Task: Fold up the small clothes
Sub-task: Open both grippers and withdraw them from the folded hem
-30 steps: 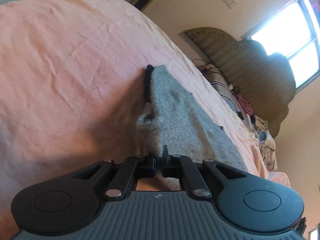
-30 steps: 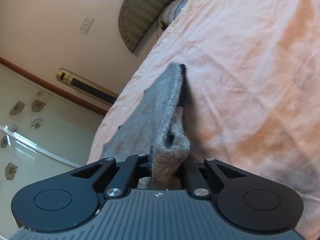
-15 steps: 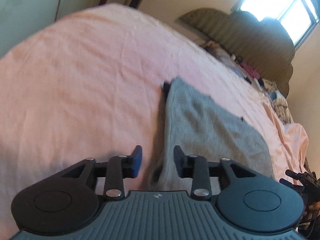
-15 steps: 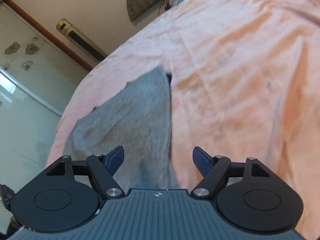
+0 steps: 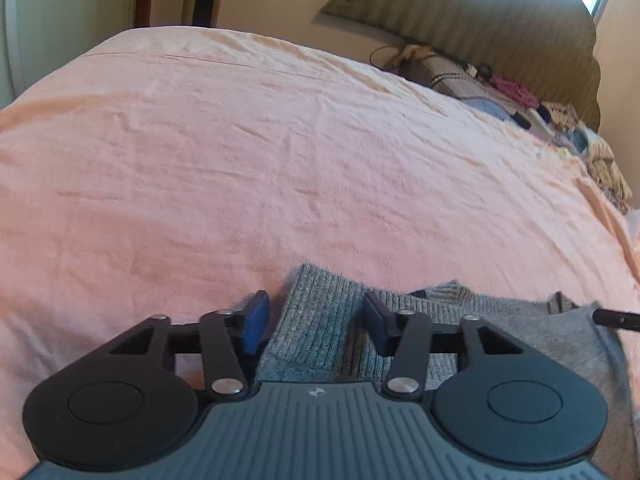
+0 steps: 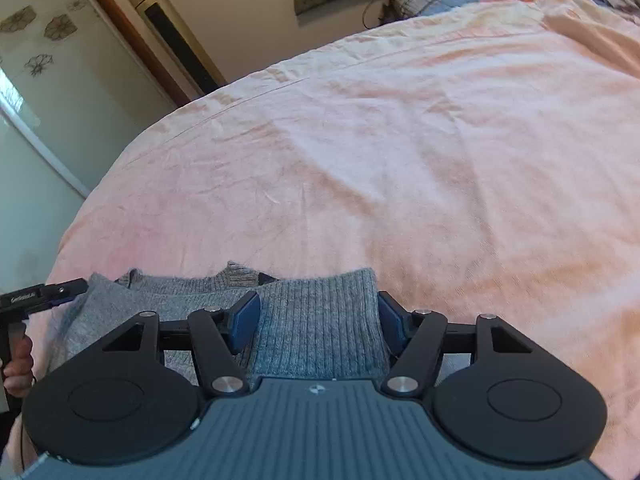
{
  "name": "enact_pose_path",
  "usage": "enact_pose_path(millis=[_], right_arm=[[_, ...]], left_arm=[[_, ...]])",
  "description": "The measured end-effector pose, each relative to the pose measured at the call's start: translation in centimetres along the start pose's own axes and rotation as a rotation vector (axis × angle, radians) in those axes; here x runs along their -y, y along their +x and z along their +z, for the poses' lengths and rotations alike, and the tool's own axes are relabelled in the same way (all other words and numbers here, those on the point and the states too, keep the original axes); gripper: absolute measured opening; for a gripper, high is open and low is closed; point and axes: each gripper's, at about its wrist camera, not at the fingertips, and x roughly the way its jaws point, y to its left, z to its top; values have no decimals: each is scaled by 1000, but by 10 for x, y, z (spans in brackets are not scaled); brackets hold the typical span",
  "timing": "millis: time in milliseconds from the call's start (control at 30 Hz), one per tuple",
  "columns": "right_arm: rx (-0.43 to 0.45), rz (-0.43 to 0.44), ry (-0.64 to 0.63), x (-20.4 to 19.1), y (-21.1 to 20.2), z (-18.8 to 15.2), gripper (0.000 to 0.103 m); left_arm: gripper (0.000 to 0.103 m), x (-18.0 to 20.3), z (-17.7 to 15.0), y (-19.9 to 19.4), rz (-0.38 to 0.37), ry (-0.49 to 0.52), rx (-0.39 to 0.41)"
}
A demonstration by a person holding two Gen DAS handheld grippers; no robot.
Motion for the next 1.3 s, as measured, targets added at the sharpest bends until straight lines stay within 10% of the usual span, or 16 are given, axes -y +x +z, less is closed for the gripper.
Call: enact_pose_path(millis=[33, 67, 233, 400, 567, 667, 800, 867, 933, 1067, 1300], right_arm=[[-13, 26, -2, -1, 2, 0, 16], [-3, 26, 8, 0, 2, 0, 12], [158, 63, 62, 8, -20, 16, 10], [88, -1, 113, 22, 16, 5, 11], [183, -79, 144, 10, -21, 2, 63], [264, -36, 78, -19, -42, -2, 62], [162, -93, -83, -65, -4, -8, 77], [89, -192, -137, -69, 25, -15, 77], [135, -273, -246, -57, 33, -30, 83], [151, -257, -210, -32, 25, -27, 92], [184, -345, -229, -73, -2, -34, 92]], left_arm=[[2, 5, -3, 1, 11, 44, 4], [4, 8, -1, 1, 4, 53, 0], [3, 5, 8, -26, 29, 58, 133], [5, -4, 1, 3, 119, 65, 59], [10, 2, -5, -38, 209, 24, 155], [21, 19, -13, -63, 95, -34, 227], [41, 69, -26, -37, 44, 88, 146], [43, 69, -29, -10, 86, 107, 58], [50, 60, -41, -4, 141, 224, 150], [58, 36, -40, -7, 113, 167, 167], [62, 75, -56, -42, 281, 222, 194]])
